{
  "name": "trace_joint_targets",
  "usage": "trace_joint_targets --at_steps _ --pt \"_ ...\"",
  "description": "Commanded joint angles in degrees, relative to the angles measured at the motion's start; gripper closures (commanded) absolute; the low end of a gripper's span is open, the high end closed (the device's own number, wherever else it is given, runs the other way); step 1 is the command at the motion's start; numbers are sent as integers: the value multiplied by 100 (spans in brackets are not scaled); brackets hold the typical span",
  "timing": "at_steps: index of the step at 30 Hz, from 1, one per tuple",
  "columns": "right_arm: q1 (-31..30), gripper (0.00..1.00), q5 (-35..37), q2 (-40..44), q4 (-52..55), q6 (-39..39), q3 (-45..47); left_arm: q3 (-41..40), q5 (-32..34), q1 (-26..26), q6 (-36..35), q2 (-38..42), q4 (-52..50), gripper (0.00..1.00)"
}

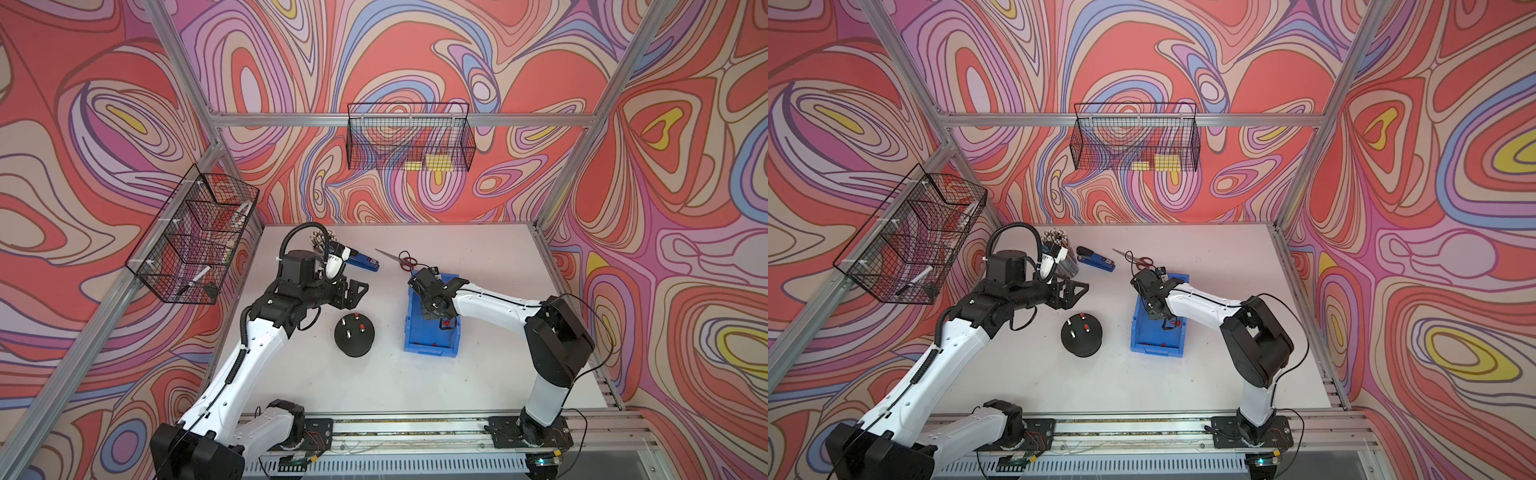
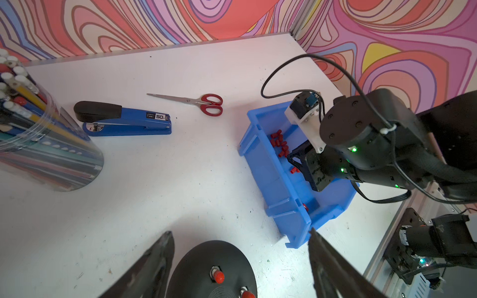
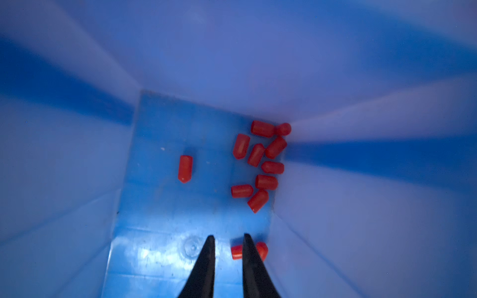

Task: Cover the protruding screws with screw protection sleeves
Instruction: Pick up the screw protection sleeve from the storage box.

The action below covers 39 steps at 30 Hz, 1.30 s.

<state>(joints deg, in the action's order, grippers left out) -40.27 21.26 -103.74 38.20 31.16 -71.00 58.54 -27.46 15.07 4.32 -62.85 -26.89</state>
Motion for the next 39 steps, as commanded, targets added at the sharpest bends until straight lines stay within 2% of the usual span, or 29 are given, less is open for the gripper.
trace_joint_targets --at_steps 1,4,13,33,39 --pt "1 78 -308 42 -953 -219 210 86 101 22 31 55 -123 18" --pt "14 77 -454 61 -1433 -255 423 70 140 20 25 53 -132 18" --pt "90 78 -420 -250 -1856 -329 499 62 119 22 43 7 -113 19" --pt "108 81 -265 -605 -1930 -352 552 87 153 21 71 -124 -110 19" --pt "129 87 -293 -628 -1928 -365 578 86 159 22 69 -151 -114 19"
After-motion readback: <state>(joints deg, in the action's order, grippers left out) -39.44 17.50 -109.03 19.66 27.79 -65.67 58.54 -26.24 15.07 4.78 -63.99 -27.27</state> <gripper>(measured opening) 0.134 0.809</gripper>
